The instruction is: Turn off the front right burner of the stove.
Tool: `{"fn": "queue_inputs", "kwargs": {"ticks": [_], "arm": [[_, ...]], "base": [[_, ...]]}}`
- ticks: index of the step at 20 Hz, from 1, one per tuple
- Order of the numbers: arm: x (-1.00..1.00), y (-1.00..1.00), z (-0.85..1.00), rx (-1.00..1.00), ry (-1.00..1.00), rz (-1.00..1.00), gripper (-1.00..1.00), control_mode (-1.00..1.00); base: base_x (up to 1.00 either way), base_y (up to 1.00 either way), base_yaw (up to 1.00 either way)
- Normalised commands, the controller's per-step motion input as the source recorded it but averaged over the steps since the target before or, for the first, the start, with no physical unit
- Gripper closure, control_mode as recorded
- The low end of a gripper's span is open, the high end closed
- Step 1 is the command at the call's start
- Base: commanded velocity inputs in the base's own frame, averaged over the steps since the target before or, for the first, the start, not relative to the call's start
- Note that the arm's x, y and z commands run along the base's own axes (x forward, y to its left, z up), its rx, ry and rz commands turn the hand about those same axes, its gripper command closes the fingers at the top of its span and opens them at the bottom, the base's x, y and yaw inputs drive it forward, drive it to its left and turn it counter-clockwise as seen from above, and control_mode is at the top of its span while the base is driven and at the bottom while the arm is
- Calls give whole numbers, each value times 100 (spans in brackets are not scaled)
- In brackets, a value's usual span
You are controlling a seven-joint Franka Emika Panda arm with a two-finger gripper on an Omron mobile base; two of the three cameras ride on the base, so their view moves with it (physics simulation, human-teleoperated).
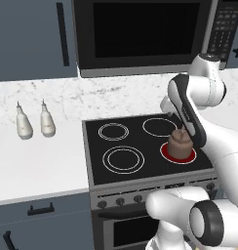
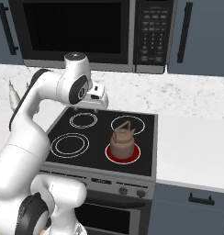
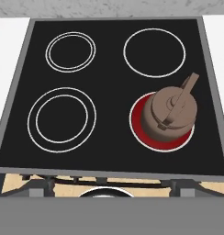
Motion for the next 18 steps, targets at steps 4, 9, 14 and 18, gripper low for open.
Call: {"fn": "queue_inputs", "kwargs": {"ticks": [4, 9, 14, 18], "arm": [[0, 0, 0, 0, 0, 0, -100, -100], [0, -2, 0, 0, 0, 0, -100, 100], [0, 0, 0, 0, 0, 0, -100, 100], [0, 0, 0, 0, 0, 0, -100, 100]], "base": [[0, 0, 0], [-1, -12, 0], [-1, -42, 0], [0, -44, 0]]}}
